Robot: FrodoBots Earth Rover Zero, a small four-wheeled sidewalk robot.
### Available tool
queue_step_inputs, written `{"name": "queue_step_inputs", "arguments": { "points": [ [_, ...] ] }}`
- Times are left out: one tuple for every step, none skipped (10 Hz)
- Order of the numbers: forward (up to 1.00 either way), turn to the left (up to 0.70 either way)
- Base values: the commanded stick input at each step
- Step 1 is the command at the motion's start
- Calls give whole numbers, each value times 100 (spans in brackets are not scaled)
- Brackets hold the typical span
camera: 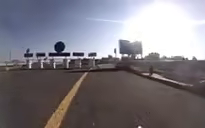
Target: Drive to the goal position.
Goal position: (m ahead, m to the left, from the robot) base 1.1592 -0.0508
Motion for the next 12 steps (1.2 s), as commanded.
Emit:
{"name": "queue_step_inputs", "arguments": {
  "points": [
    [70, 0],
    [70, 0],
    [70, 0],
    [70, 0],
    [70, 0],
    [70, 0],
    [70, 0],
    [70, 0],
    [70, 0],
    [70, 0],
    [70, 0],
    [70, 0]
  ]
}}
